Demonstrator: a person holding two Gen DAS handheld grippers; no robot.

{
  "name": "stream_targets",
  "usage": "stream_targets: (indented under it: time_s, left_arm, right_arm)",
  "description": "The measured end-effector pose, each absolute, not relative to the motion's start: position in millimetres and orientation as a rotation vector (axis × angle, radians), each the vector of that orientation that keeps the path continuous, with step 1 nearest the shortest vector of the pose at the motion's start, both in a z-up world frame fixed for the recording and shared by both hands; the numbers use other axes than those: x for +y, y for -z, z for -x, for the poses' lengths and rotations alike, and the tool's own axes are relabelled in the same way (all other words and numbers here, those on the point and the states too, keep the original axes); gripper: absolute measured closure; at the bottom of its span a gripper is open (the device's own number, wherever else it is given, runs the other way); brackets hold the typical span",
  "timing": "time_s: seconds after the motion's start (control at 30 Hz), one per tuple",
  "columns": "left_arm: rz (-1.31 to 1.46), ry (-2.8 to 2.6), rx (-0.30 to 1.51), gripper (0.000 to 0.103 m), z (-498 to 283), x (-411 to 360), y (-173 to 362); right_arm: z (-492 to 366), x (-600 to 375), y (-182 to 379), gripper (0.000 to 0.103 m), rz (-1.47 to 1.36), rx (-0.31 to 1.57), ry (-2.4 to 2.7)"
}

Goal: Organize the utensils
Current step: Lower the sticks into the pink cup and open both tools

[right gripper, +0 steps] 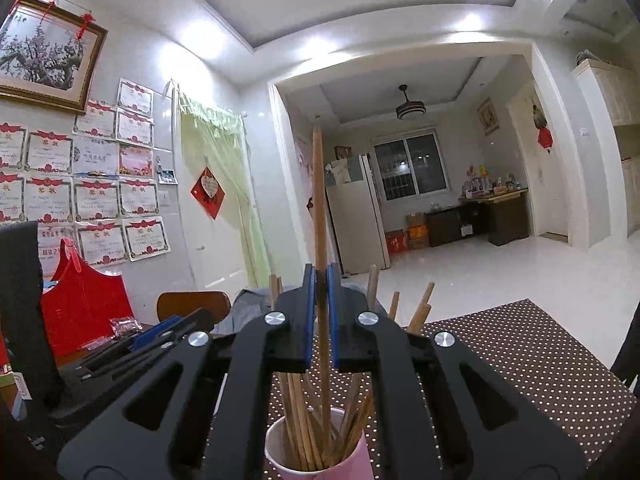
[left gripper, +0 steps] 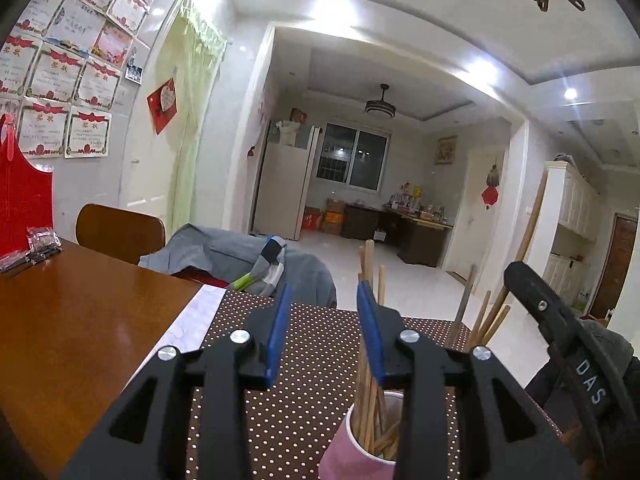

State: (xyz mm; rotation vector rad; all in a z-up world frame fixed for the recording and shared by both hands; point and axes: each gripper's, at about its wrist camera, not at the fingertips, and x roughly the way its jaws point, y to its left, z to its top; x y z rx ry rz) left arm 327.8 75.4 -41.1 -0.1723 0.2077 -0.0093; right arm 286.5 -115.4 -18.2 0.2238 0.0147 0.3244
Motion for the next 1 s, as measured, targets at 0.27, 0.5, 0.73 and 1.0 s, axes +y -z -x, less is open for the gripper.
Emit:
stream_targets:
  time_s: [0.27,0.5,0.73,1.0]
  left_arm:
    - [0.170,0.008,0.208,0.060,-326.0,74.2,39.9]
    - [0.159,0.014,0.202,0.060,-323.2,70.5,37.3]
    - [0.164,0.032,0.195,0.059,-308.5,65.4,29.3]
    - [0.123,0.052,0.188,0.053,-269.0,55.9,15.2]
  right_arm:
    - [-290.7,-114.7,17.1,0.095,-0.219,0.061,-0.336]
    - [-285.3,-114.9,14.5,0.095,-0.218,0.062,-0.327]
    - [-266.5,-119.2,15.3,0.094,-0.211,0.073,-0.308]
    - [-229.9,-130.1,9.8,0.056,-0.220,0.079,-0.269]
